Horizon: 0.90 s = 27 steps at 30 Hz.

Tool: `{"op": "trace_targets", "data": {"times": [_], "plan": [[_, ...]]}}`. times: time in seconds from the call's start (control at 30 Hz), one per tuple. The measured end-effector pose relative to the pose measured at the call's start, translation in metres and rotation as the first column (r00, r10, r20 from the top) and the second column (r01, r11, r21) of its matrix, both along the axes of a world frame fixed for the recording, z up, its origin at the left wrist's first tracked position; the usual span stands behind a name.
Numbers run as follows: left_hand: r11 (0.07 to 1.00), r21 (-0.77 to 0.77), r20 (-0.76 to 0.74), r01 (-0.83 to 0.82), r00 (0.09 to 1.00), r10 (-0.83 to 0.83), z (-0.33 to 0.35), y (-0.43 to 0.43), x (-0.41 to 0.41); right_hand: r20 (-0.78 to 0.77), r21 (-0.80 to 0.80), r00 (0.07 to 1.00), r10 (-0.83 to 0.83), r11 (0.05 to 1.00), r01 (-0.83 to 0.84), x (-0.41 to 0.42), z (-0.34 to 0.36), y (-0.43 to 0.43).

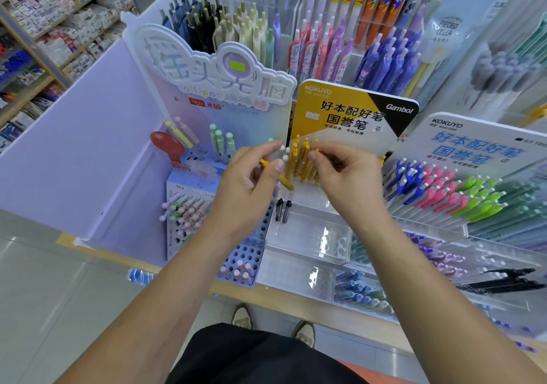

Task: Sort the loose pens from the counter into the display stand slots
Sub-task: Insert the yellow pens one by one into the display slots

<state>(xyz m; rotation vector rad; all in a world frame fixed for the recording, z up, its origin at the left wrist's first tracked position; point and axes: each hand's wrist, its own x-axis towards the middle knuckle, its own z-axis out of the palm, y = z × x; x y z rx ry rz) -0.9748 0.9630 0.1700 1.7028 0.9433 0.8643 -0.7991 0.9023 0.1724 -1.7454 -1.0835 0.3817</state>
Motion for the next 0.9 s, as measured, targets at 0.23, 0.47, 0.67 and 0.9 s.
{"op": "trace_targets", "data": {"times": [0.23,0.47,0.67,0.9], "plan": [[1.000,-0.011,0.051,0.014,0.999,-0.013,0.016,0.013,0.019,0.132,-0.001,0.991,-0.037,0.999,0.037,0.000,-0.007,0.006],[0.996,0.063,-0.044,0.067,0.997,-0.064,0.019,0.033,0.026,0.125,-0.020,0.992,-0.017,1.000,0.020,0.005,-0.011,0.006],[0.960,0.279,-0.094,0.029,0.996,-0.003,0.014,0.039,0.029,0.072,-0.015,0.997,-0.009,1.000,0.011,0.005,-0.012,0.005],[0.896,0.443,-0.172,0.043,0.984,0.038,0.019,0.053,0.028,0.076,-0.034,0.997,-0.005,0.999,0.008,0.009,-0.010,0.003]]}}
